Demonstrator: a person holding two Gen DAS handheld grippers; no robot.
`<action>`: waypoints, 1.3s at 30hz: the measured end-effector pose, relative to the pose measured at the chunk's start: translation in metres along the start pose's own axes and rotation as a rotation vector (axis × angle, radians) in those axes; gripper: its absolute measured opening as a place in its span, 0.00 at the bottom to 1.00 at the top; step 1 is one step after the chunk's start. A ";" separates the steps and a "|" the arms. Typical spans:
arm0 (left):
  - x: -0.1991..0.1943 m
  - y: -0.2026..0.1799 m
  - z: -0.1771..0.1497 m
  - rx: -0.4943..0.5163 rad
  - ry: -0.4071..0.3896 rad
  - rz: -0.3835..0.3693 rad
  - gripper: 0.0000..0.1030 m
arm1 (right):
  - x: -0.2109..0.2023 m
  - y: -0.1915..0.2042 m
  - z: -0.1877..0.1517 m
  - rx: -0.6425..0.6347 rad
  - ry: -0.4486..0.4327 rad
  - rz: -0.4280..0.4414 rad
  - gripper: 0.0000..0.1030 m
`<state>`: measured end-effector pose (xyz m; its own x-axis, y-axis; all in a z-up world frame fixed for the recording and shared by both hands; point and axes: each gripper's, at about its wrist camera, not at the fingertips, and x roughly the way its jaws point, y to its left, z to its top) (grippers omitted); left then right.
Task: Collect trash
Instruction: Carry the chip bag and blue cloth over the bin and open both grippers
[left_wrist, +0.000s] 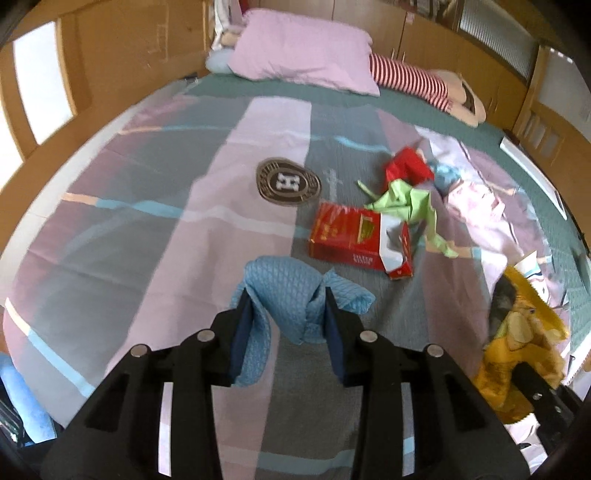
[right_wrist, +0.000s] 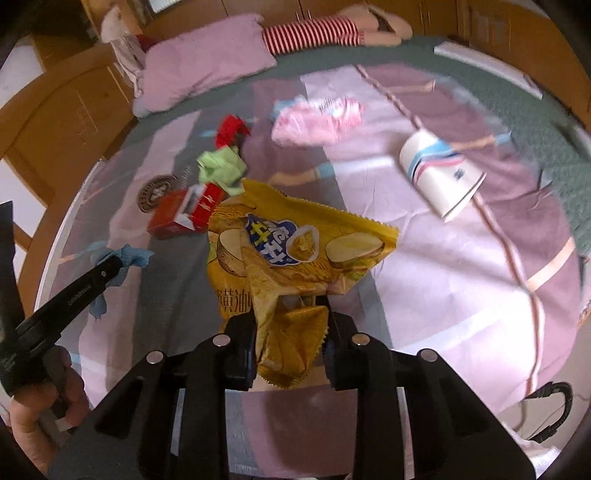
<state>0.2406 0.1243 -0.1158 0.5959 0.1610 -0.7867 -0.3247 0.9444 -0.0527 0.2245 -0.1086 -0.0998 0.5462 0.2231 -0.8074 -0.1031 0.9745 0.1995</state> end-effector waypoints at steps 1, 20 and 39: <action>-0.005 0.001 0.000 0.001 -0.022 0.005 0.36 | -0.007 0.002 -0.001 -0.010 -0.017 -0.002 0.28; -0.056 0.015 -0.031 -0.068 -0.138 -0.297 0.36 | -0.120 -0.001 -0.029 -0.060 -0.193 0.052 0.28; -0.232 -0.053 -0.109 0.209 -0.381 -0.285 0.36 | -0.180 -0.097 -0.120 -0.034 -0.095 0.023 0.28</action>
<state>0.0393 0.0061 0.0030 0.8769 -0.0546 -0.4776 0.0201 0.9968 -0.0772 0.0359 -0.2399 -0.0403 0.6192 0.2436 -0.7465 -0.1435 0.9697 0.1975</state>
